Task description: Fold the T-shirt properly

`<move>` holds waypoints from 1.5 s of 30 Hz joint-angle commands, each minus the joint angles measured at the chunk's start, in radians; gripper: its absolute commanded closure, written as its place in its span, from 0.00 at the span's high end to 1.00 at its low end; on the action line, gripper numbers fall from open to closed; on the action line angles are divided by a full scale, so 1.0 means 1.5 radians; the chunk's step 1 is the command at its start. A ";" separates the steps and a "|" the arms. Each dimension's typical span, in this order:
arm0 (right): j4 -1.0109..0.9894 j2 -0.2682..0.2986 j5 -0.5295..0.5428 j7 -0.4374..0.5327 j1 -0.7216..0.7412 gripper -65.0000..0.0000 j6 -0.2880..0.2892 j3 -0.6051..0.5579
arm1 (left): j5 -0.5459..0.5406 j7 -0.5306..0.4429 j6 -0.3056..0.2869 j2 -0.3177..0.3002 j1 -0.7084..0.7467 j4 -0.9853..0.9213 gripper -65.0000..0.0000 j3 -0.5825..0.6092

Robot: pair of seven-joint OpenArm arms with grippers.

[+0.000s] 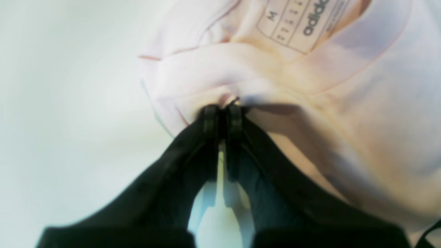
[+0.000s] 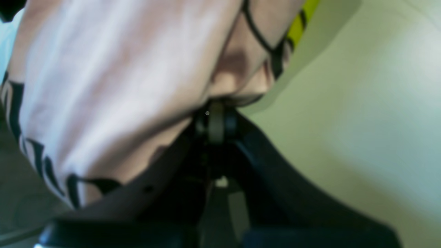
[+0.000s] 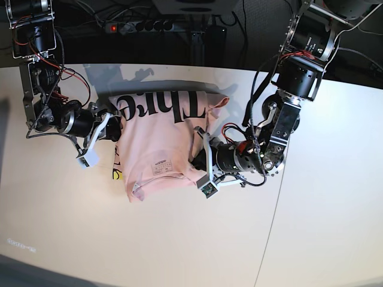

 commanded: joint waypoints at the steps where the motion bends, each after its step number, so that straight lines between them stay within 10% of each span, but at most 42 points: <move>1: -0.004 0.006 -0.047 -0.063 -0.009 0.00 0.042 -0.008 | 0.008 0.006 0.007 -0.011 -0.014 0.006 0.07 -0.001; 21: -0.004 0.007 -0.052 -0.060 -0.009 0.00 0.042 -0.008 | -0.115 0.074 0.025 -0.069 -0.027 0.107 0.08 -0.002; 27: -0.004 0.007 -0.052 -0.060 -0.009 0.00 0.042 -0.008 | -0.116 0.090 0.050 -0.069 -0.027 0.192 0.46 -0.002; 45: -0.004 -0.048 -0.050 -0.058 -0.010 0.00 0.042 -0.008 | -0.137 0.104 0.122 -0.177 0.018 0.192 0.48 -0.127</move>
